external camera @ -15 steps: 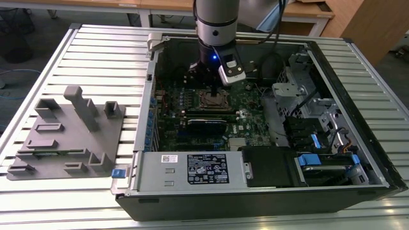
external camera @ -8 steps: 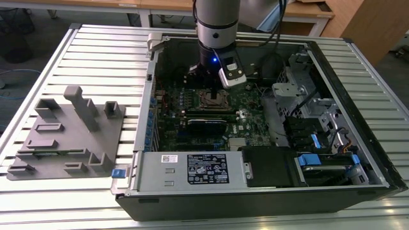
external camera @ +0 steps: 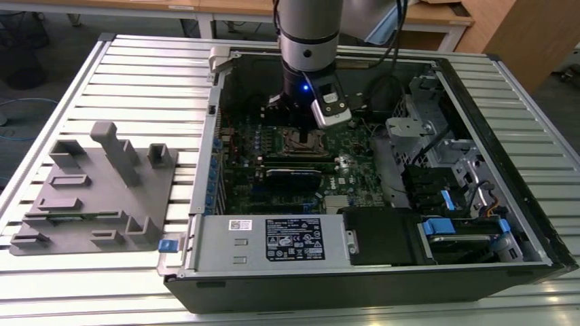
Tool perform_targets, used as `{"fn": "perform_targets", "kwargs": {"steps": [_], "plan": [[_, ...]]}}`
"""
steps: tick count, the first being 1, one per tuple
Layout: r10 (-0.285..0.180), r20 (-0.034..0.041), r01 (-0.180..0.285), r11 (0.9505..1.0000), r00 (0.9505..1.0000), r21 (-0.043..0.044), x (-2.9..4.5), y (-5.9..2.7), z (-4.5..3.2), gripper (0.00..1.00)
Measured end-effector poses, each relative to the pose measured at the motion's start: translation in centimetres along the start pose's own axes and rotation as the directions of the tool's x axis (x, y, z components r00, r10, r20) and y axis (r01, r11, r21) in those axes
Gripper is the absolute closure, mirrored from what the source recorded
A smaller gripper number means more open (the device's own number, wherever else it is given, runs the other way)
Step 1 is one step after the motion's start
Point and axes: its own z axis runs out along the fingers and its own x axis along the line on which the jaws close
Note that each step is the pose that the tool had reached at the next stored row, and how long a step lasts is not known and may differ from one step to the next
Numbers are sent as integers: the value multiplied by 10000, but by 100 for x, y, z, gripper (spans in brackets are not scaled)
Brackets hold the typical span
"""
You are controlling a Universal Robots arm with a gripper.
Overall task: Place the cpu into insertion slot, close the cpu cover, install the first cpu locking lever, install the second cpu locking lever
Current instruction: 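Install the second cpu locking lever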
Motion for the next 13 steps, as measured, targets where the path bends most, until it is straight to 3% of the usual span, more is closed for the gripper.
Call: {"fn": "perform_targets", "kwargs": {"steps": [13], "plan": [[-229,-14,229,9997,9997,-19,-2,-47,34,89]]}}
